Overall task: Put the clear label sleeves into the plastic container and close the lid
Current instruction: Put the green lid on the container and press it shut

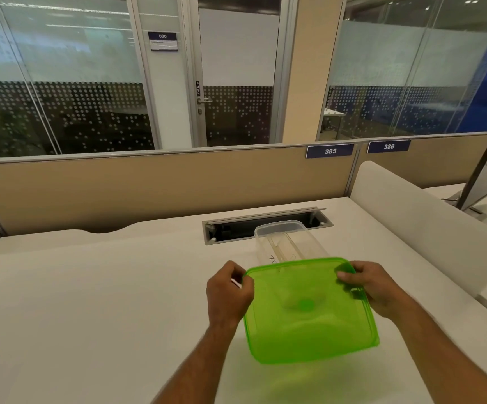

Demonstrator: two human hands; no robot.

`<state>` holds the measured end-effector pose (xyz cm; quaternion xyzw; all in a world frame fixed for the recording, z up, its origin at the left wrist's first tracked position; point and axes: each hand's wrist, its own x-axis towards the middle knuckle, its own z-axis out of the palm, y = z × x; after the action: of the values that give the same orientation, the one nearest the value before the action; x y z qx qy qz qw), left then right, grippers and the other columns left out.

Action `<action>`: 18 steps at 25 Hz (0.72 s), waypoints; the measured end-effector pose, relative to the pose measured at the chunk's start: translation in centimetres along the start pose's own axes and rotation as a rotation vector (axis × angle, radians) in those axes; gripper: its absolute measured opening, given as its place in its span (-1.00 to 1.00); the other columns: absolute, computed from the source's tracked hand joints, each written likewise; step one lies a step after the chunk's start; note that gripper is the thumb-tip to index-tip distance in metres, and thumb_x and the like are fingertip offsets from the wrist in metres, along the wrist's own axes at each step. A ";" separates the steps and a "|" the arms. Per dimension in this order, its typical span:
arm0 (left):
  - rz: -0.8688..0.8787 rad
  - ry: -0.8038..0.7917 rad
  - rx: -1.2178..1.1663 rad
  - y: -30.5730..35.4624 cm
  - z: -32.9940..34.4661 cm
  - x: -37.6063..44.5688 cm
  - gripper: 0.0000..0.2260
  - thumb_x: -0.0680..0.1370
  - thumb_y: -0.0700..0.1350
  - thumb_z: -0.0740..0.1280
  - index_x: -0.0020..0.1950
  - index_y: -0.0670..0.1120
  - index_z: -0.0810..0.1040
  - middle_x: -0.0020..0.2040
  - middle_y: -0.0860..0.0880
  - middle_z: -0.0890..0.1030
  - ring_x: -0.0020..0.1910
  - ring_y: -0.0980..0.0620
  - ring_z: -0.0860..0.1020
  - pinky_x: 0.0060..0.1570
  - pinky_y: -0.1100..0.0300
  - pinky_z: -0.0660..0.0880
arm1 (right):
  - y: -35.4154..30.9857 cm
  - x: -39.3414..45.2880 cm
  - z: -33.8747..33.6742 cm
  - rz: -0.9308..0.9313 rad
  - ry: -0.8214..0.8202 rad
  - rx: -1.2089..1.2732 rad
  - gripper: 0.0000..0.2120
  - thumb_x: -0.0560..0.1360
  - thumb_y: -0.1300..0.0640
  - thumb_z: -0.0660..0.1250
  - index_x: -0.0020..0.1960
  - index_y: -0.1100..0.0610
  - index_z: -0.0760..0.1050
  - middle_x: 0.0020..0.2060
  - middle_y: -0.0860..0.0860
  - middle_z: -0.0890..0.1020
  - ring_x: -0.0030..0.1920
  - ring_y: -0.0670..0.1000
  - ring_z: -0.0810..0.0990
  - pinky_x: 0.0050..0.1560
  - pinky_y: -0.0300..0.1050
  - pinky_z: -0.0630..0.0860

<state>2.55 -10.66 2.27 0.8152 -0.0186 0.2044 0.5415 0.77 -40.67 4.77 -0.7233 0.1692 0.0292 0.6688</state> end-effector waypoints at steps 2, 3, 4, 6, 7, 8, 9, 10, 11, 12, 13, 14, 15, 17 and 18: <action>-0.027 0.026 0.002 0.9 -0.3 1.5 -0.90 0.41 -0.19 0.41 -0.17 0.01 0.60 -0.25 0.10 0.64 -0.37 0.07 0.57 -0.23 0.06 0.57 | -1.5 0.1 1.1 -0.111 0.080 0.049 -0.81 0.42 0.36 0.42 0.02 0.35 0.57 -0.36 0.06 0.68 -0.38 0.03 0.55 -0.35 -0.11 0.47; -0.044 0.039 -0.001 1.4 -0.4 2.2 -0.87 0.44 -0.17 0.42 -0.05 0.00 0.62 -0.13 0.07 0.67 -0.24 0.04 0.60 -0.13 0.03 0.58 | -2.2 0.1 1.8 -0.179 0.118 0.071 -0.83 0.44 0.37 0.41 0.02 0.34 0.56 -0.35 0.07 0.67 -0.36 0.04 0.55 -0.32 -0.09 0.47; -0.051 0.057 -0.002 2.1 -0.5 2.8 -0.80 0.45 -0.14 0.43 0.07 -0.03 0.61 0.01 0.03 0.66 -0.09 0.00 0.59 -0.01 0.02 0.56 | -2.8 0.0 2.6 -0.259 0.154 0.087 -0.87 0.45 0.38 0.40 0.00 0.33 0.56 -0.33 0.09 0.66 -0.35 0.05 0.54 -0.30 -0.08 0.47; -0.090 0.102 -0.074 3.6 -0.4 3.7 -0.68 0.48 -0.07 0.44 0.21 -0.09 0.55 0.14 -0.01 0.60 0.09 -0.03 0.53 0.12 0.04 0.48 | -3.8 -0.4 4.7 -0.456 0.239 0.089 -0.92 0.47 0.37 0.39 -0.10 0.22 0.55 -0.33 0.11 0.61 -0.34 0.04 0.52 -0.28 -0.09 0.46; -0.165 0.111 -0.168 4.5 -0.3 4.1 -0.67 0.49 -0.02 0.43 0.21 -0.08 0.54 0.14 -0.02 0.60 0.10 -0.04 0.54 0.11 0.05 0.48 | -4.1 -0.7 5.8 -0.572 0.303 0.046 -0.88 0.47 0.34 0.40 -0.15 0.16 0.52 -0.34 0.08 0.59 -0.34 0.01 0.50 -0.27 -0.13 0.45; -0.280 0.090 -0.293 5.5 -0.2 4.5 -0.66 0.50 0.06 0.42 0.19 -0.07 0.53 0.12 -0.02 0.62 0.07 -0.05 0.58 0.07 0.03 0.52 | -4.2 -1.1 6.8 -0.699 0.370 -0.041 -0.85 0.47 0.28 0.41 -0.18 0.10 0.49 -0.34 0.03 0.57 -0.33 -0.04 0.48 -0.25 -0.19 0.44; -0.411 0.035 -0.446 6.4 -0.1 4.9 -0.64 0.50 0.13 0.40 0.17 -0.06 0.53 0.10 -0.03 0.63 0.04 -0.07 0.62 0.04 -0.01 0.57 | -4.4 -1.6 7.8 -0.845 0.422 -0.152 -0.87 0.48 0.22 0.40 -0.18 0.07 0.47 -0.33 -0.03 0.56 -0.31 -0.08 0.47 -0.25 -0.26 0.42; -0.529 -0.038 -0.612 7.1 0.1 5.1 -0.60 0.49 0.18 0.39 0.17 -0.06 0.52 0.08 -0.04 0.63 0.00 -0.09 0.66 -0.01 -0.03 0.61 | -4.5 -2.1 8.6 -1.009 0.439 -0.267 -0.92 0.48 0.20 0.36 -0.14 0.07 0.48 -0.29 -0.03 0.57 -0.27 -0.09 0.48 -0.22 -0.29 0.41; -0.611 -0.099 -0.758 7.5 0.4 5.3 -0.58 0.48 0.18 0.40 0.18 -0.07 0.51 0.08 -0.07 0.64 -0.04 -0.11 0.69 -0.05 -0.02 0.64 | -4.3 -2.4 9.3 -1.171 0.421 -0.388 -0.97 0.49 0.20 0.32 -0.09 0.11 0.48 -0.24 0.02 0.60 -0.21 -0.05 0.50 -0.17 -0.29 0.42; -0.651 -0.136 -0.861 7.7 0.6 5.3 -0.58 0.47 0.14 0.44 0.20 -0.08 0.50 0.08 -0.11 0.65 -0.08 -0.13 0.70 -0.10 0.00 0.66 | -4.1 -2.5 9.7 -1.307 0.393 -0.517 -0.94 0.49 0.22 0.30 -0.04 0.15 0.47 -0.20 0.10 0.62 -0.15 0.01 0.52 -0.11 -0.24 0.45; -0.663 -0.152 -0.916 7.7 1.0 5.2 -0.60 0.48 0.04 0.46 0.22 -0.10 0.49 0.10 -0.15 0.65 -0.08 -0.14 0.71 -0.15 0.03 0.66 | -3.8 -2.6 10.1 -1.406 0.358 -0.646 -0.89 0.48 0.23 0.31 0.00 0.16 0.46 -0.16 0.17 0.64 -0.10 0.06 0.54 -0.09 -0.17 0.50; -0.663 -0.150 -0.929 7.5 1.3 5.0 -0.63 0.49 -0.08 0.46 0.25 -0.12 0.47 0.12 -0.18 0.65 -0.06 -0.14 0.70 -0.18 0.05 0.65 | -3.5 -2.5 10.2 -1.456 0.332 -0.751 -0.82 0.45 0.24 0.35 0.03 0.15 0.44 -0.13 0.20 0.66 -0.07 0.10 0.57 -0.09 -0.10 0.55; -0.661 -0.136 -0.913 7.2 1.5 4.9 -0.65 0.50 -0.19 0.43 0.26 -0.13 0.46 0.13 -0.19 0.65 -0.03 -0.15 0.69 -0.20 0.05 0.65 | -3.2 -2.4 10.2 -1.467 0.301 -0.824 -0.74 0.41 0.24 0.41 0.06 0.14 0.44 -0.09 0.20 0.67 -0.06 0.14 0.60 -0.08 -0.04 0.58; -0.673 -0.088 -0.860 6.4 1.9 4.7 -0.70 0.51 -0.30 0.37 0.22 -0.13 0.50 0.12 -0.20 0.65 0.02 -0.20 0.67 -0.19 0.02 0.64 | -2.6 -2.2 9.5 -1.423 0.162 -0.944 -0.62 0.37 0.12 0.47 0.14 0.10 0.47 0.05 0.14 0.65 0.06 0.15 0.59 0.07 0.03 0.54; -0.682 -0.070 -0.843 5.9 2.0 4.8 -0.73 0.50 -0.32 0.36 0.18 -0.12 0.53 0.11 -0.21 0.65 0.03 -0.24 0.66 -0.18 0.01 0.65 | -2.3 -2.1 8.9 -1.376 0.066 -0.991 -0.54 0.38 -0.02 0.48 0.21 0.10 0.47 0.14 0.10 0.61 0.16 0.12 0.56 0.18 0.01 0.48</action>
<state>6.06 -13.95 8.45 0.4935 0.1484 -0.0353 0.8563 1.12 -31.43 6.62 -0.8749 -0.3216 -0.3347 0.1381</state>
